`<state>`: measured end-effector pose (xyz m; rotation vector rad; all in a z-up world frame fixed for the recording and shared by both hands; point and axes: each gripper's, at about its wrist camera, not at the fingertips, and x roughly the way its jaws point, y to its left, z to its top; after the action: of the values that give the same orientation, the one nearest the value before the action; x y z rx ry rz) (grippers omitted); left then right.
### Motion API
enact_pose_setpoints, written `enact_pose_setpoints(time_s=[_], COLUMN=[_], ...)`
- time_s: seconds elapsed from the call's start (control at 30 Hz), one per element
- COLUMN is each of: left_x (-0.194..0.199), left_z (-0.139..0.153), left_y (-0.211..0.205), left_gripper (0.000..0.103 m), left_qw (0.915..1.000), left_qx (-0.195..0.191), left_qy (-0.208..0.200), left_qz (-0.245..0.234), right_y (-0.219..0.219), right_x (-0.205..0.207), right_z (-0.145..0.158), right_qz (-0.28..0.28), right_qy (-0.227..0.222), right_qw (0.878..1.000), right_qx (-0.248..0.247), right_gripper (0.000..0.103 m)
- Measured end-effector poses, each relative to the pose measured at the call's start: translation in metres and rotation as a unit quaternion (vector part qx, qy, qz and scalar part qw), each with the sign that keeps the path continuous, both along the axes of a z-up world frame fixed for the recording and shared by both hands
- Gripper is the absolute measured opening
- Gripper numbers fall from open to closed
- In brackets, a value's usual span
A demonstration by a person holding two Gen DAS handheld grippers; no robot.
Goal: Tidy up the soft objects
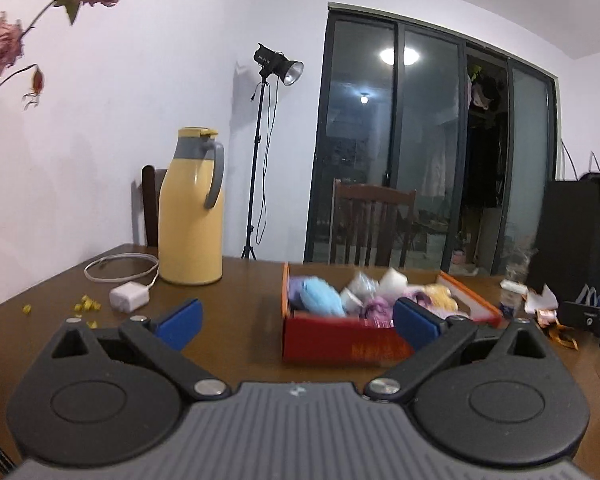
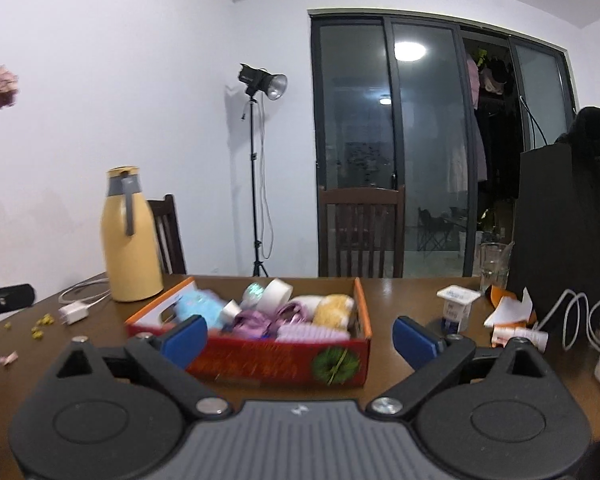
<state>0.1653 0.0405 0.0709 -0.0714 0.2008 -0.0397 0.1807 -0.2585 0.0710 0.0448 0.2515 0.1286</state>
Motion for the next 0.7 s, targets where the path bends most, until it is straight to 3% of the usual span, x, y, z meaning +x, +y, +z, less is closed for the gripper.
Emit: enact_pose_setpoints(time_s=[0.2, 0.37, 0.53, 0.7], left_x=[-0.077, -0.126, -0.145, -0.146], left_z=[-0.023, -0.046, -0.05, -0.049], left_y=[-0.009, -0.021, -0.03, -0.028], left_gripper=[0.103, 0.103, 0.103, 0.103], left_qw=[0.9995, 0.9998, 0.999, 0.9992], left_qx=[0.022, 0.018, 0.044, 0.038], left_qy=[-0.019, 0.006, 0.006, 0.01], left_qz=[-0.011, -0.004, -0.011, -0.004], right_y=[0.013, 0.022, 0.035, 0.038], right_x=[-0.072, -0.129, -0.159, -0.156], right_z=[-0.03, -0.049, -0.05, -0.049], right_qz=[0.015, 0.006, 0.025, 0.036], right_qy=[0.016, 0.029, 0.01, 0.026], right_qw=[1.0, 0.999, 1.0, 0.999], right_qx=[0.003, 0.02, -0.005, 0.001], right_gripper=[0.1, 0.101, 0.101, 0.101])
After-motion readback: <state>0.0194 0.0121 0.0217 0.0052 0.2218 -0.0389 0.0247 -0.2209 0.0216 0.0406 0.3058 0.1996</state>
